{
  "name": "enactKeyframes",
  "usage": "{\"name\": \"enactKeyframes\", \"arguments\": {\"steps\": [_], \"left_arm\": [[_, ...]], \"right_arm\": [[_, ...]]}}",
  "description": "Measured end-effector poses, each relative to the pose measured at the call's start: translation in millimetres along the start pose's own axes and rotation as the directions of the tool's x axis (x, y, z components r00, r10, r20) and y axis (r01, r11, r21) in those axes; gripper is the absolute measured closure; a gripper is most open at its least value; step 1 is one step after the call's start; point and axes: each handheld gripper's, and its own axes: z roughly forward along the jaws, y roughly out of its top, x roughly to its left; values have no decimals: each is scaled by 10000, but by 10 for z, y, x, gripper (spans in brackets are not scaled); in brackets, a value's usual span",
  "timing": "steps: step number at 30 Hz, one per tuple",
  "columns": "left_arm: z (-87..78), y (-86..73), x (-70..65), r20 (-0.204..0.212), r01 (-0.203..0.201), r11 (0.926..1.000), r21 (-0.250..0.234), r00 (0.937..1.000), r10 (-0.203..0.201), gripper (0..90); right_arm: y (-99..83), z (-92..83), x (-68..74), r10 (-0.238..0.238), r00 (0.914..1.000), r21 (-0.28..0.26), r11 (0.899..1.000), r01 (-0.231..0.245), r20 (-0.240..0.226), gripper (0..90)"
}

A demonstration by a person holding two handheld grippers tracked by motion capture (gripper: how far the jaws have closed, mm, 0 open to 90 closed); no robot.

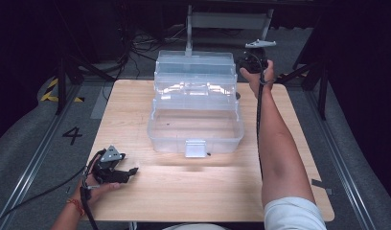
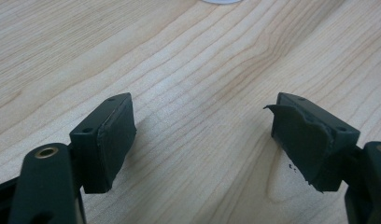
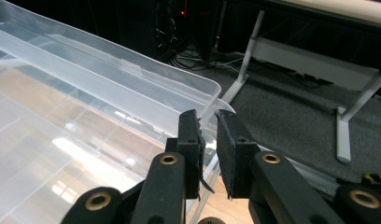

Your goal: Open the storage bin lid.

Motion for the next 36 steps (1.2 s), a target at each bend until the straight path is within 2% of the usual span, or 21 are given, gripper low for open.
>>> {"name": "enactKeyframes", "arguments": {"steps": [5,13,18,27,36], "left_arm": [[-1,0,2,-4,-27,10000,21,10000,27,223],[4,-2,-1,-40,-10,10000,-51,10000,10,223],[9,-1,-1,-7,7,10000,-87,10000,-7,222],[9,-1,-1,-6,9,10000,-83,10000,-9,221],[10,-1,-3,-11,25,10000,-83,10000,-25,221]], "right_arm": [[-8,-108,50,-136,9999,-87,9999,136,-71,802],[-20,-296,106,-444,9990,-121,9989,444,61,793],[-38,-428,120,-435,9990,-241,9988,433,-54,788],[-175,-615,172,-718,9970,-127,9974,714,-290,758],[-318,-779,173,-747,9966,113,9971,751,-336,708]]}}
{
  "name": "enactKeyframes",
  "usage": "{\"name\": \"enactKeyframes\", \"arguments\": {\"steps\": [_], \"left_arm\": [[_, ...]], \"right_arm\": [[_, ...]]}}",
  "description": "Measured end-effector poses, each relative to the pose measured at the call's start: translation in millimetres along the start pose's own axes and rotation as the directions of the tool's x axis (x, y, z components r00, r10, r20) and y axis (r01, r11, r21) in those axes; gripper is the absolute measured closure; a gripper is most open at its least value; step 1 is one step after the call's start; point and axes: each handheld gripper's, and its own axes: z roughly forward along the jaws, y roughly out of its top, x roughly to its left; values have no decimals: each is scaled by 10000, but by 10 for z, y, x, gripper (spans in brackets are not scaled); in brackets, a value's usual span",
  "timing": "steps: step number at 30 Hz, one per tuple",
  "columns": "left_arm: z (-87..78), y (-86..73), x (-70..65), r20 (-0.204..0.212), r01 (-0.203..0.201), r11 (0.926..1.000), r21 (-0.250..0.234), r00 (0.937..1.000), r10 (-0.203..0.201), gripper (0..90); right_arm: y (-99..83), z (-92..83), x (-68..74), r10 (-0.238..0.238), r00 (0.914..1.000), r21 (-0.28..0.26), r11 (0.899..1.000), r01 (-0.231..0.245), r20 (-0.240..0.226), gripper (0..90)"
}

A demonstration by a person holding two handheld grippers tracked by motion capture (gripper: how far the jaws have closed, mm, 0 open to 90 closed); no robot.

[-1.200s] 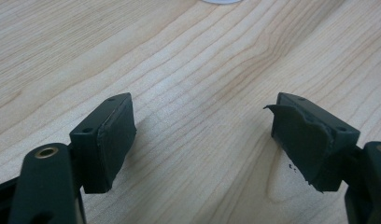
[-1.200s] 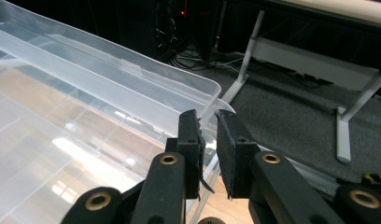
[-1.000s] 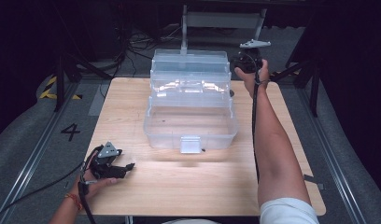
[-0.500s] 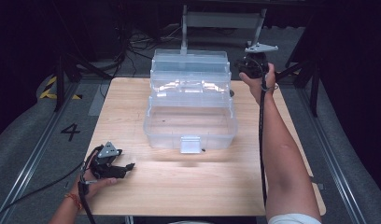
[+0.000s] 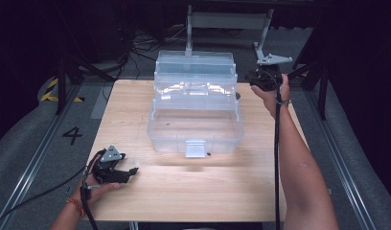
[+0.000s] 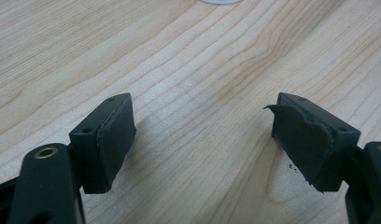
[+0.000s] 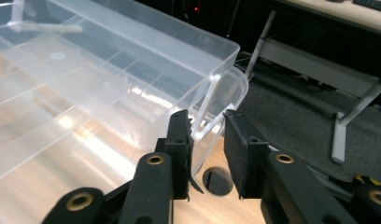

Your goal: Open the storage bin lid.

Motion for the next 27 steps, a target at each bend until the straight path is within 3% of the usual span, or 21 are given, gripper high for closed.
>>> {"name": "enactKeyframes", "arguments": {"steps": [13,17,27], "left_arm": [[-1,2,-1,-42,-36,10000,26,10000,37,219],[0,2,-2,-64,-19,10000,11,10000,19,219],[-4,-1,-15,-152,58,10000,45,9999,-58,216]], "right_arm": [[-270,-168,94,-144,9999,318,9994,145,-34,593],[-344,-208,129,-153,9993,449,9989,168,-335,526],[-547,-379,219,-360,9993,627,9974,364,-80,440]]}}
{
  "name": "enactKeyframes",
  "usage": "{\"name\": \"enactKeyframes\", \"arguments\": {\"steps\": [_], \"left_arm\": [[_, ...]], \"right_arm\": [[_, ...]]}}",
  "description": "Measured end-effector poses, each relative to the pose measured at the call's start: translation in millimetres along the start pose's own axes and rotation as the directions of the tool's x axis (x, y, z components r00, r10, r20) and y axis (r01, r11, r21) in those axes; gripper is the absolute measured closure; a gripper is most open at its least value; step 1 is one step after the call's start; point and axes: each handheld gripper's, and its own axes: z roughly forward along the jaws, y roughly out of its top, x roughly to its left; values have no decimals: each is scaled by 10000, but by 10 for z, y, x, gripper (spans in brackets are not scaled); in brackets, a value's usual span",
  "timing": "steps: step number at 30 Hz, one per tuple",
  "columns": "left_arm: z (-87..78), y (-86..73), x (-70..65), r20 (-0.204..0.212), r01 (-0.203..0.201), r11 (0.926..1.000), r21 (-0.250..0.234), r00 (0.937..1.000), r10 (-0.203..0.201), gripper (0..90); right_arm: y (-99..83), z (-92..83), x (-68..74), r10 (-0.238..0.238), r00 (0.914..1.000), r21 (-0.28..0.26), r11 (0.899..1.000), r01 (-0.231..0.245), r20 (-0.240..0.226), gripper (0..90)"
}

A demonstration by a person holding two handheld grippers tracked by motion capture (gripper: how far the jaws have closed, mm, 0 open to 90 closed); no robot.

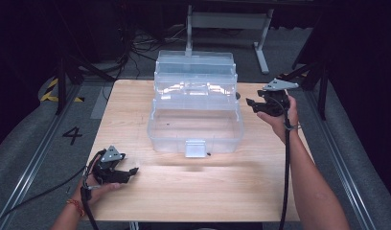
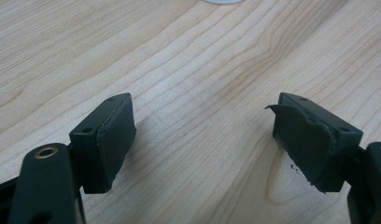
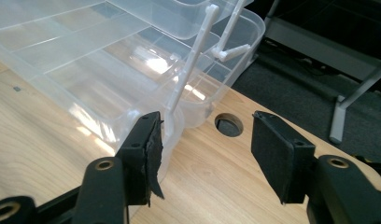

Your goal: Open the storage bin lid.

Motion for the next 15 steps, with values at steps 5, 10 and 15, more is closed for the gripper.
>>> {"name": "enactKeyframes", "arguments": {"steps": [5,10,15], "left_arm": [[-1,0,1,-11,-32,10000,5,10000,32,215],[0,0,0,-12,-5,10000,2,10000,5,214],[5,2,0,2,-5,10000,-28,10000,5,210]], "right_arm": [[-61,-125,21,-121,9998,-186,9997,124,167,420],[-184,-233,55,-267,9996,-106,9996,267,47,392],[-331,-298,82,-293,9994,50,9996,294,-160,373]]}}
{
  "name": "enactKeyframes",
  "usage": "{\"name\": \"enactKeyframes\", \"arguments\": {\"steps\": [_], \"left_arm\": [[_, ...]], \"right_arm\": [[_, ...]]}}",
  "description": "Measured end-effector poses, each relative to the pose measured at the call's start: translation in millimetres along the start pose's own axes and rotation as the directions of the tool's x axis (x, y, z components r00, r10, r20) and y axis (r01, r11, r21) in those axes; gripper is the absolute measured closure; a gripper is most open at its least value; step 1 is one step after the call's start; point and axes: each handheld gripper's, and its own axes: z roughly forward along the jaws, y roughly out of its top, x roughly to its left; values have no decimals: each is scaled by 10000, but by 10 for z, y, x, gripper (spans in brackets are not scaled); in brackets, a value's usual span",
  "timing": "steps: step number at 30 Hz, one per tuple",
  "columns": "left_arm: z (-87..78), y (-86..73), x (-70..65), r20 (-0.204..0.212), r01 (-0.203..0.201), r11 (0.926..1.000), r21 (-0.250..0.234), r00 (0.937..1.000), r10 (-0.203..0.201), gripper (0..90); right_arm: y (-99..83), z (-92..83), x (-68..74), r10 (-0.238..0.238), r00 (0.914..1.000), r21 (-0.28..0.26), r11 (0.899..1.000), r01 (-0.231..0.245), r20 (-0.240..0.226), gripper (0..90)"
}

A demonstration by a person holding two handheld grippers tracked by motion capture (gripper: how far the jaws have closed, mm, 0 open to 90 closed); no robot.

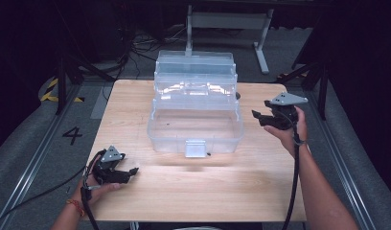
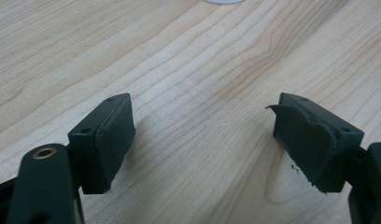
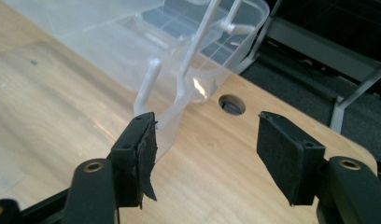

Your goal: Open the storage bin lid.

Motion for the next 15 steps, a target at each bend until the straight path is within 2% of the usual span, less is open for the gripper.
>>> {"name": "enactKeyframes", "arguments": {"steps": [5,8,13,15], "left_arm": [[0,0,-2,-14,2,10000,5,10000,-2,208],[0,0,-4,-30,17,10000,3,10000,-17,207],[0,0,-5,-38,25,10000,4,10000,-24,206],[1,0,-5,-37,27,10000,3,10000,-27,207]], "right_arm": [[-151,-75,32,-99,9999,56,9999,99,-35,363],[-238,-107,68,-282,9989,423,9988,267,375,334],[-410,-177,107,-392,9988,503,9980,377,279,292],[-470,-194,120,-417,9980,625,9973,387,469,261]]}}
